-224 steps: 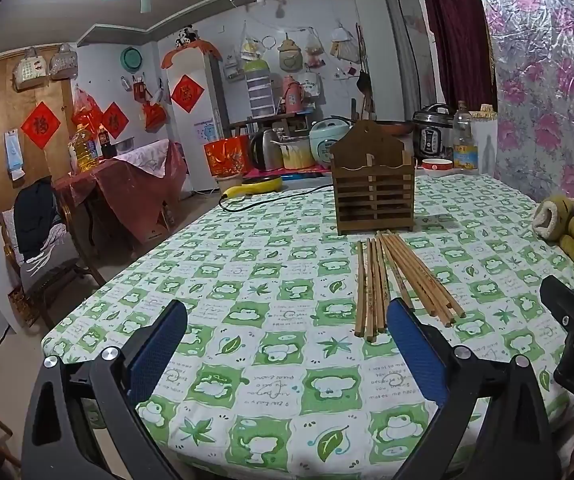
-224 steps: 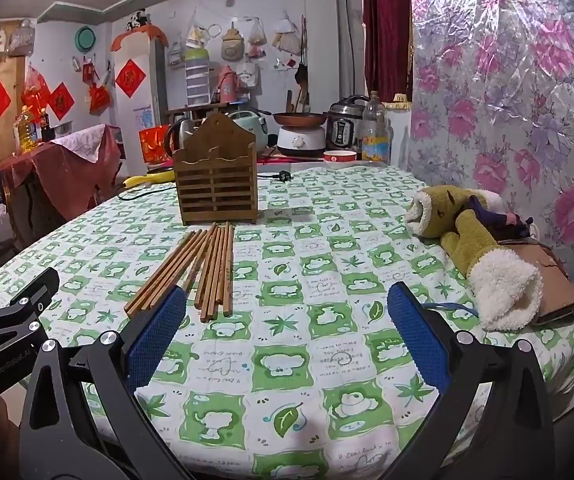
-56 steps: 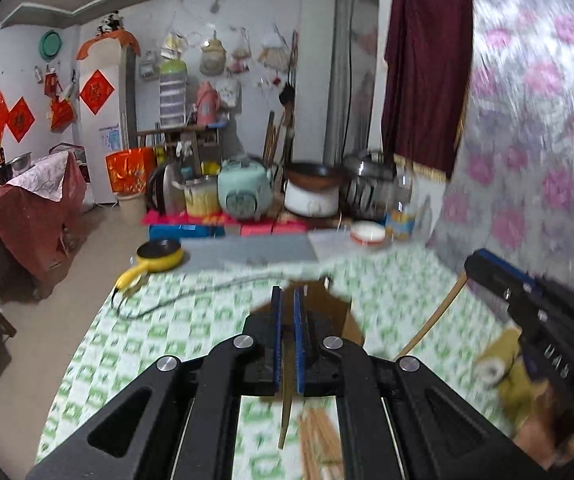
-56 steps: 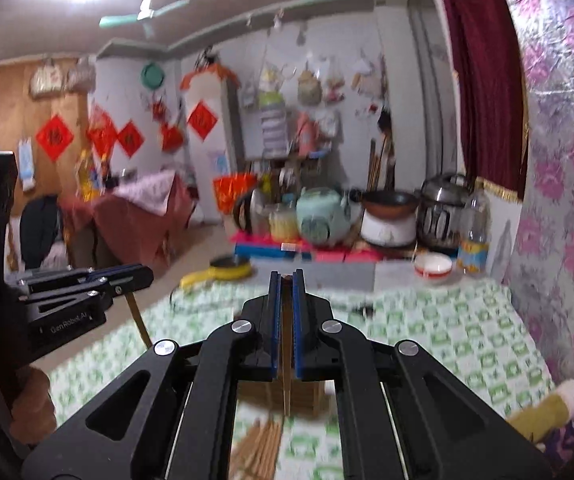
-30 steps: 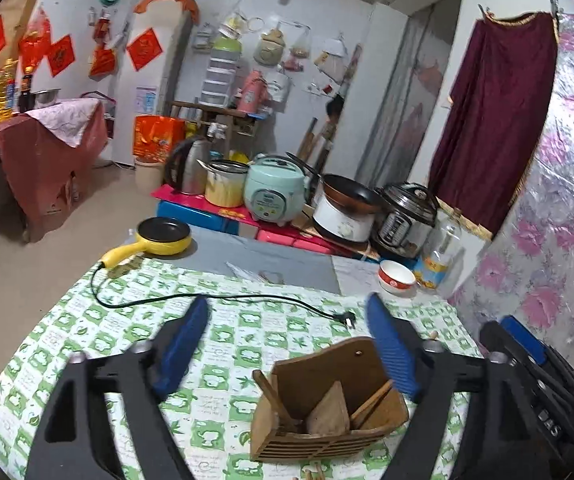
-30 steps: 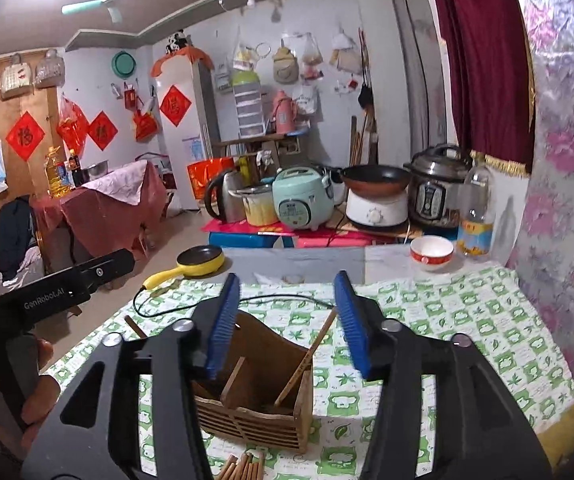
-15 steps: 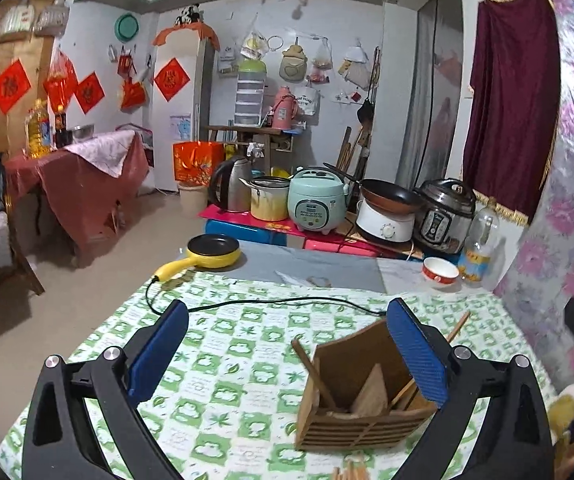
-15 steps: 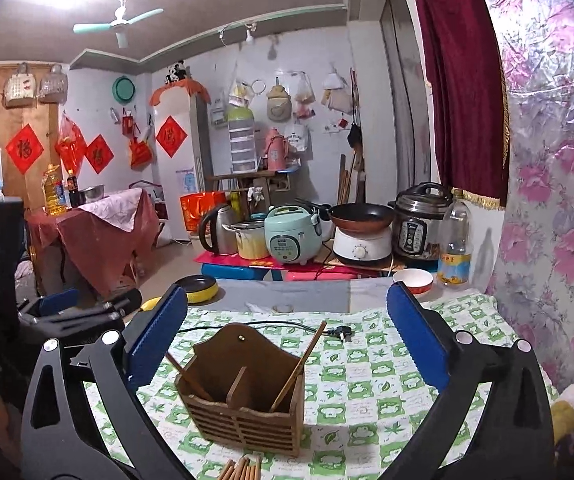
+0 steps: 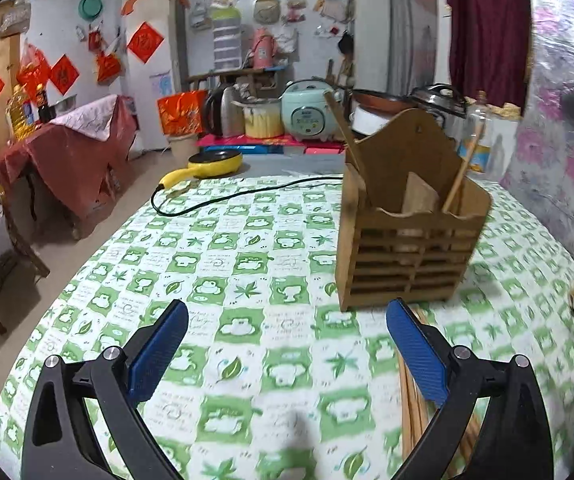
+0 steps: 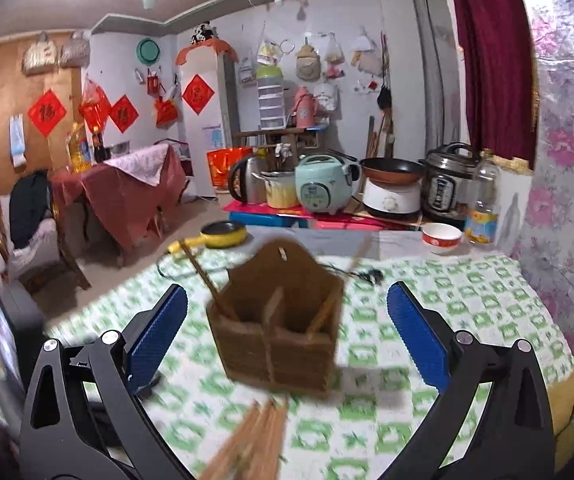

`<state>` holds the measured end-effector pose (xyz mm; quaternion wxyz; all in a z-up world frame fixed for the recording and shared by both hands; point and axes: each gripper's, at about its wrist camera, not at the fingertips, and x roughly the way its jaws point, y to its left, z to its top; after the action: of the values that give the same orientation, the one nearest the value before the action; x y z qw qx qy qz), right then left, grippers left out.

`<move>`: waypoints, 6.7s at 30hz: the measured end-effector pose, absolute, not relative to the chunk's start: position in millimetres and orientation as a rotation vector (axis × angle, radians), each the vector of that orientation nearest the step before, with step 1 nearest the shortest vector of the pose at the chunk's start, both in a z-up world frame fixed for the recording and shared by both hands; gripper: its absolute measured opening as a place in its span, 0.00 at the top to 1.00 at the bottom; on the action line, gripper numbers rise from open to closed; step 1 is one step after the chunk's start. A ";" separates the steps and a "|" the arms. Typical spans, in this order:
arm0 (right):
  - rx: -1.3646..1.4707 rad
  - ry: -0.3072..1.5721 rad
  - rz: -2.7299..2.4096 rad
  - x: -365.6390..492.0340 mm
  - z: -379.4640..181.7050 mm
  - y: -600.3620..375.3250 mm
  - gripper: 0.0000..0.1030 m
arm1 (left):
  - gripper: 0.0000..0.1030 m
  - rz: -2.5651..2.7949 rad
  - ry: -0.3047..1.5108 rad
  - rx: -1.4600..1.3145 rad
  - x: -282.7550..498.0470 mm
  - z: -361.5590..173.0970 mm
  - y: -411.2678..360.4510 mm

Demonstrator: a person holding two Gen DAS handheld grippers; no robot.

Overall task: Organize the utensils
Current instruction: 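Move both open tools back down to the chopstick pile, then close the right tool on a chopstick while the left tool grasps another, then carry both chopsticks over the wooden holder and open both tools to release them, then bring both open tools back to the remaining chopsticks on the cloth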

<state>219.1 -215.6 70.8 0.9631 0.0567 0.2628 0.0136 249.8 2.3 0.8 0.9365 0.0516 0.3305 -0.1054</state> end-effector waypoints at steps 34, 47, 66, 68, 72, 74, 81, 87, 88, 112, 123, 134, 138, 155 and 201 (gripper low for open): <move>-0.009 1.050 0.230 121.9 -54.7 -215.3 0.06 | 0.05 -0.456 1.075 0.261 200.1 -82.8 19.4; -0.074 1.120 0.245 126.0 -67.0 -201.1 0.20 | 0.05 -0.445 1.076 0.267 199.8 -84.9 17.6; 0.080 1.124 0.264 134.7 -69.7 -219.4 0.69 | 0.37 -0.538 1.004 0.357 179.7 -78.5 -3.0; 0.110 1.123 0.265 135.4 -70.0 -223.8 0.93 | 0.53 -0.578 1.008 0.333 178.0 -77.8 -3.9; 0.121 1.112 0.266 132.7 -67.5 -225.4 0.94 | 0.86 -0.588 0.999 0.317 172.8 -76.4 -3.8; 0.114 1.095 0.261 129.7 -63.8 -224.8 0.94 | 0.94 -0.577 0.996 0.317 170.9 -76.3 -2.4; 0.091 1.047 0.245 100.8 -49.1 -232.1 0.94 | 0.94 -0.570 0.960 0.289 156.3 -66.8 9.1; 0.105 1.014 0.222 92.4 -37.3 -244.1 0.94 | 0.94 -0.545 0.924 0.244 148.0 -51.3 17.7; 0.102 0.994 0.218 92.0 -30.6 -245.5 0.94 | 0.94 -0.538 0.913 0.241 148.8 -43.4 19.0; 0.259 0.508 0.189 208.0 165.3 -282.6 0.94 | 0.94 -0.561 0.565 0.035 254.4 181.1 -23.2; 0.309 0.409 0.058 281.1 142.7 -281.5 0.94 | 0.94 -0.483 0.492 -0.008 304.8 171.5 -54.1; 0.366 0.573 0.071 312.6 103.6 -289.9 0.66 | 0.47 -0.464 0.605 -0.095 337.8 129.9 -33.2; 0.356 0.556 0.076 305.0 107.9 -287.9 0.62 | 0.24 -0.415 0.585 -0.127 335.2 134.0 -22.0; 0.242 0.701 0.062 257.0 53.3 -262.6 0.24 | 0.12 -0.399 0.661 0.014 291.1 40.1 1.4; 0.224 0.994 0.233 133.9 -43.7 -225.0 0.21 | 0.12 -0.884 0.905 0.500 127.7 -66.8 -19.1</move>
<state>133.9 -225.0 -43.7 0.8665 0.1071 0.4747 0.1112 127.7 -19.1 -66.8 0.7775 0.2312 0.4184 -0.4086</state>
